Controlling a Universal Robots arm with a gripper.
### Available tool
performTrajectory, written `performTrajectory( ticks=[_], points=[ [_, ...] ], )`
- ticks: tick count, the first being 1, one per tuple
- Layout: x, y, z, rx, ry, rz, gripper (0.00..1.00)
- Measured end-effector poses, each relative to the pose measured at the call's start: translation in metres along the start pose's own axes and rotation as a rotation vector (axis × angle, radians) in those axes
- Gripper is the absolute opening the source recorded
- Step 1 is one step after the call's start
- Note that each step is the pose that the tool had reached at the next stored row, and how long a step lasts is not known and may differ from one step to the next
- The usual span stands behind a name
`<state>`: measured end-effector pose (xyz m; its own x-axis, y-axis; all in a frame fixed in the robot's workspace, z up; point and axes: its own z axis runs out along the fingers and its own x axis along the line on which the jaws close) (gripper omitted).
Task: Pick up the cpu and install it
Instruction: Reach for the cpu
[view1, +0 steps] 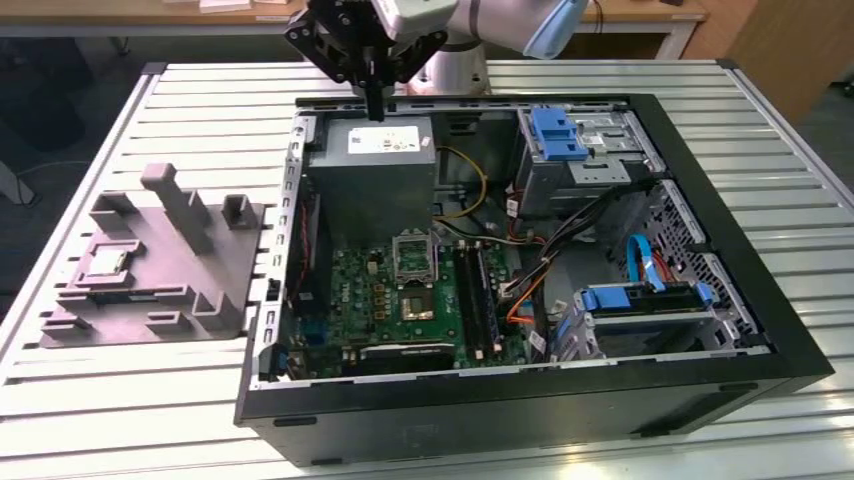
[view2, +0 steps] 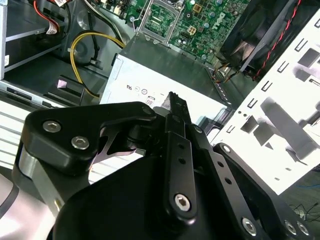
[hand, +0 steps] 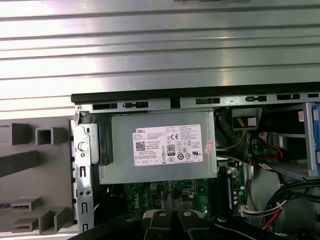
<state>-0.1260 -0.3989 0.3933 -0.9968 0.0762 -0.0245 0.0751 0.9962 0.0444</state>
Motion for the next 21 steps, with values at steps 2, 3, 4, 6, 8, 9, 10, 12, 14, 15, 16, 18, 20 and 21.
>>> performTrajectory(
  ticks=[2, 3, 4, 6, 8, 9, 10, 12, 14, 15, 16, 18, 20, 21],
  points=[
    [0.0004, 0.0000, 0.0000, 0.0000, 0.0000, 0.000, 0.11],
    [0.0005, -0.0001, 0.0000, 0.0000, 0.0000, 0.000, 0.11],
    [0.0008, -0.0001, 0.0000, 0.0000, 0.0000, 0.000, 0.11],
    [0.0014, -0.0001, 0.0000, 0.0000, 0.0000, 0.000, 0.11],
    [0.0022, -0.0002, -0.0001, 0.0000, 0.0000, 0.000, 0.11],
    [0.0023, -0.0002, -0.0001, 0.0000, 0.0000, 0.000, 0.11],
    [0.0025, -0.0002, -0.0001, 0.0000, 0.0000, 0.000, 0.11],
    [0.0037, -0.0003, -0.0001, 0.0000, 0.0000, 0.000, 0.11],
    [0.0051, -0.0004, -0.0001, 0.0000, 0.0000, 0.000, 0.11],
    [0.0052, -0.0004, -0.0001, 0.0000, 0.0000, 0.000, 0.11],
    [0.0054, -0.0004, -0.0002, 0.0000, 0.0000, 0.000, 0.11],
    [0.0073, -0.0006, -0.0002, 0.0000, 0.0000, 0.000, 0.11],
    [0.0086, -0.0007, -0.0002, 0.0000, 0.0000, 0.000, 0.11],
    [0.0086, -0.0006, -0.0003, 0.0000, 0.0000, 0.000, 0.11]
  ],
)
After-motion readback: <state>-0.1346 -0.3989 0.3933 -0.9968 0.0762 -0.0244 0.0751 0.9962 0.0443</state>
